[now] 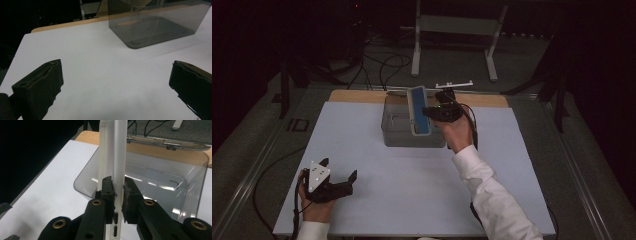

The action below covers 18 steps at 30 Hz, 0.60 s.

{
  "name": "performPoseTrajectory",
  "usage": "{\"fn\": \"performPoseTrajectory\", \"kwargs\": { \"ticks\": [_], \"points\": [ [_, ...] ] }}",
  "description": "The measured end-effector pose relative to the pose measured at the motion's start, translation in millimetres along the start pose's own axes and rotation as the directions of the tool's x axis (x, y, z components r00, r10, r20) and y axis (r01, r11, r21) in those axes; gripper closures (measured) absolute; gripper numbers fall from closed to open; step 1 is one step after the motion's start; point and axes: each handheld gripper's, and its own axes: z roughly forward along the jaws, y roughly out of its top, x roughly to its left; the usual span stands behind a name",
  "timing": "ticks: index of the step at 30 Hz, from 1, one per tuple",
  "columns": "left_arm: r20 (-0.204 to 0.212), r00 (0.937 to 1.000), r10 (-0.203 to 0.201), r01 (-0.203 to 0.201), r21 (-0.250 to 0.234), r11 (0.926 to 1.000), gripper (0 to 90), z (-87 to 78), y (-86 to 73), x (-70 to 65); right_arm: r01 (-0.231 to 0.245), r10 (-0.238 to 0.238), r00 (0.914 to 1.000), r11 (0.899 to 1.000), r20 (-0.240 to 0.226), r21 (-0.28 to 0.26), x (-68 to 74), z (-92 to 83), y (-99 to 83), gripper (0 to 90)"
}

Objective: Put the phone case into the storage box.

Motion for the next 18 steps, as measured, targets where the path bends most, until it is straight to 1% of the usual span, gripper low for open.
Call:
{"fn": "performPoseTrajectory", "kwargs": {
  "ticks": [10,11,12,18],
  "points": [
    [0.002,1.0000,0.005,-0.005,0.003,1.0000,0.2,0.7,-0.4,-1.2,-0.002,0.002,0.9998,1.000,0.022,-0.003,-3.7,0.5,8.4,81.9],
    [0.001,1.0000,0.004,-0.004,0.002,1.0000,0.2,0.5,-0.3,-1.1,-0.005,0.005,0.9997,1.000,0.025,-0.003,-4.8,0.8,9.7,81.9],
    [0.001,1.0000,0.004,-0.004,0.001,1.0000,0.2,0.4,-0.3,-0.9,-0.008,0.008,0.9992,1.000,0.039,0.000,-7.3,2.0,12.8,81.9],
    [0.000,1.0000,0.003,-0.003,0.000,1.0000,0.2,0.4,-0.4,-1.0,-0.021,0.021,0.9986,1.000,0.050,0.004,-12.5,4.9,16.3,81.9]
  ]
}}
